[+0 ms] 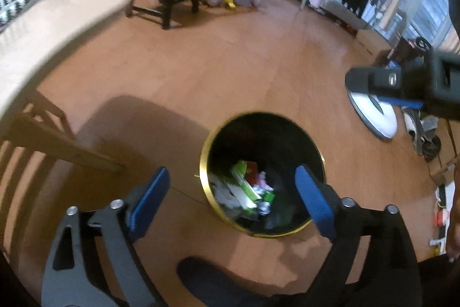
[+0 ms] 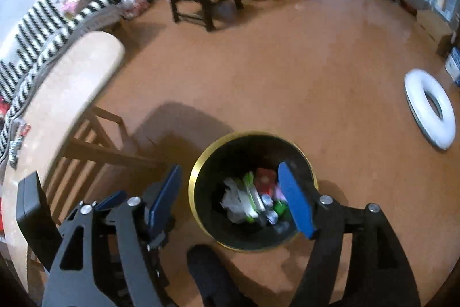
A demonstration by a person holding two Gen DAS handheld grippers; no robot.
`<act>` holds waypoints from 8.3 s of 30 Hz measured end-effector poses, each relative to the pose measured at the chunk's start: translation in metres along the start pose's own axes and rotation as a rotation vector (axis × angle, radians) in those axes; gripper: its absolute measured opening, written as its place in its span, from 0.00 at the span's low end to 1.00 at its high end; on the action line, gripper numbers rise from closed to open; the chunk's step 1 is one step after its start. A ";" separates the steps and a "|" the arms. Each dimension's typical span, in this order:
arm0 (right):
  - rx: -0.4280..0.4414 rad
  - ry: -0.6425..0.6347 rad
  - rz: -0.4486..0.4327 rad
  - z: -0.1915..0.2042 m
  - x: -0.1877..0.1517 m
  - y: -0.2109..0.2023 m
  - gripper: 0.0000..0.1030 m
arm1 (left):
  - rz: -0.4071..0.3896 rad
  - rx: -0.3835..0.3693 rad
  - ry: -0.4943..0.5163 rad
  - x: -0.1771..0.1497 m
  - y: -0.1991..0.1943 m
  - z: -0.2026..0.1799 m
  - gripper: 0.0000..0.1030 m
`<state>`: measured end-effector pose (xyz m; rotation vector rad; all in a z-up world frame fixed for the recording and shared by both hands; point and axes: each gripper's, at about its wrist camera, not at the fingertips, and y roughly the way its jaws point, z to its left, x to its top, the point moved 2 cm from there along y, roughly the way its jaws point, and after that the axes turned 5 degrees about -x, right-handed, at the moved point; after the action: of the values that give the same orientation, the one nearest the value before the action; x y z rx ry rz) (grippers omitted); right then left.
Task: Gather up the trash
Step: 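Return both tools to the table, then grasp the silver foil strip with the left tool while the right tool grasps the crumpled foil wrapper, then carry the foil strip and foil wrapper to the black bin and open both tools, then return both tools to the table toward the foil wrapper and red ribbon, then grasp the green-printed foil wrapper with the left tool while the right tool grasps the red ribbon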
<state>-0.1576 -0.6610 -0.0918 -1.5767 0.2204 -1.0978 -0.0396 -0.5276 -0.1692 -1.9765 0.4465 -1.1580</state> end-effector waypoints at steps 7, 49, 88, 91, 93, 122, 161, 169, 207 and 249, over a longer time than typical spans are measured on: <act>0.144 -0.126 -0.138 0.094 0.009 -0.044 0.78 | -0.145 0.186 -0.091 -0.008 -0.114 0.080 0.90; 0.552 -0.513 -0.012 0.570 -0.051 -0.053 0.78 | -0.364 0.650 -0.634 -0.121 -0.401 0.428 0.91; 0.562 -0.573 0.152 0.644 -0.028 0.007 0.28 | -0.260 0.646 -0.575 -0.070 -0.355 0.483 0.21; 0.582 -0.622 0.102 0.607 -0.047 -0.027 0.28 | -0.262 0.672 -0.567 -0.089 -0.372 0.435 0.22; 0.577 -0.649 0.055 0.583 -0.061 -0.046 0.28 | -0.262 0.683 -0.558 -0.101 -0.378 0.408 0.22; 0.462 -0.591 -0.176 0.373 -0.058 -0.102 0.28 | -0.309 0.584 -0.449 -0.112 -0.342 0.261 0.22; 0.002 -0.046 -0.029 -0.037 -0.002 -0.001 0.29 | -0.024 -0.075 0.002 -0.002 -0.011 -0.030 0.22; -0.040 -0.034 -0.011 -0.034 0.001 0.009 0.32 | 0.004 -0.117 -0.024 0.009 0.019 -0.027 0.29; 0.534 -0.585 -0.158 0.400 -0.081 -0.113 0.74 | -0.338 0.565 -0.375 -0.131 -0.372 0.267 0.91; 0.330 -0.603 0.063 0.650 0.029 0.109 0.30 | -0.173 0.569 -0.435 0.006 -0.258 0.523 0.91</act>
<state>0.3797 -0.2782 -0.1159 -1.5125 -0.3016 -0.5355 0.3858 -0.1326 -0.1104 -1.7028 -0.2622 -0.7988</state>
